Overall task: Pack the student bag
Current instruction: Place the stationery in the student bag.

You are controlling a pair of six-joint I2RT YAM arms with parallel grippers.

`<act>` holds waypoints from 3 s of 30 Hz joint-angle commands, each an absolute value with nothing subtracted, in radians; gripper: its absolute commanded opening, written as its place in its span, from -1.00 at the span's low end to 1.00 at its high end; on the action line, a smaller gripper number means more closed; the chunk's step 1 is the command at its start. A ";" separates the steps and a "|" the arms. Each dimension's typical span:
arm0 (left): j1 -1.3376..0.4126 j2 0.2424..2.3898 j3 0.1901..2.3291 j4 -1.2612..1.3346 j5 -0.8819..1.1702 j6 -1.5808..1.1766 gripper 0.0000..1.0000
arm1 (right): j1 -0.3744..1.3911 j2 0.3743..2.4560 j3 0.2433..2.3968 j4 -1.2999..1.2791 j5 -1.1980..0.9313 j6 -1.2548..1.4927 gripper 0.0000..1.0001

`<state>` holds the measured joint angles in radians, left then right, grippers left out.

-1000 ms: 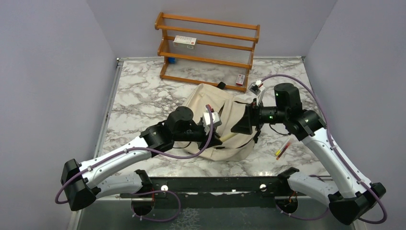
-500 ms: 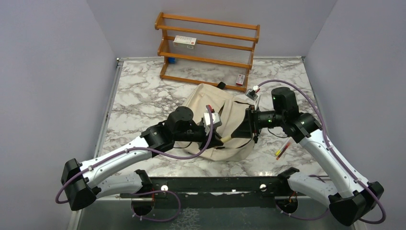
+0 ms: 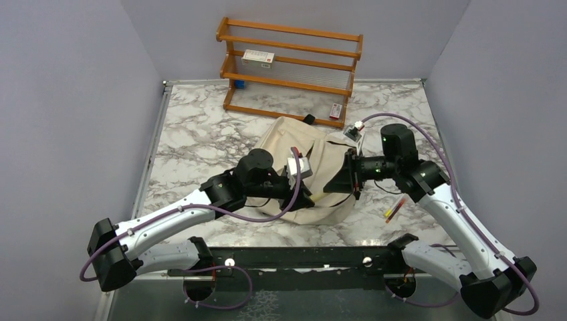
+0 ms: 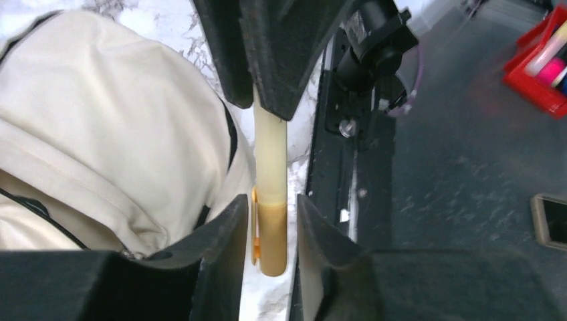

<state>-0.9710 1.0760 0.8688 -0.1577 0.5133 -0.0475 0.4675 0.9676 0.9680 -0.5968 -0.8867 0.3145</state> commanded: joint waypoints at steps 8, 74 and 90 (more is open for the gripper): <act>-0.972 1.031 0.857 -0.075 0.347 -0.115 0.41 | 0.463 0.919 0.980 -0.615 -0.695 0.321 -0.99; -0.973 1.462 1.162 -0.251 -0.277 -0.234 -1.00 | 0.465 1.036 0.711 -0.197 -0.149 1.286 -0.99; -0.973 1.431 1.181 -0.245 -0.241 -0.313 -1.00 | 0.468 1.287 0.670 0.180 -0.279 1.348 -0.99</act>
<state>-0.9680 1.4849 1.1217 -0.3016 -0.2955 -0.2558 0.4671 1.2201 0.6788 0.0128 -0.2146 1.3369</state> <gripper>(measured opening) 0.008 0.285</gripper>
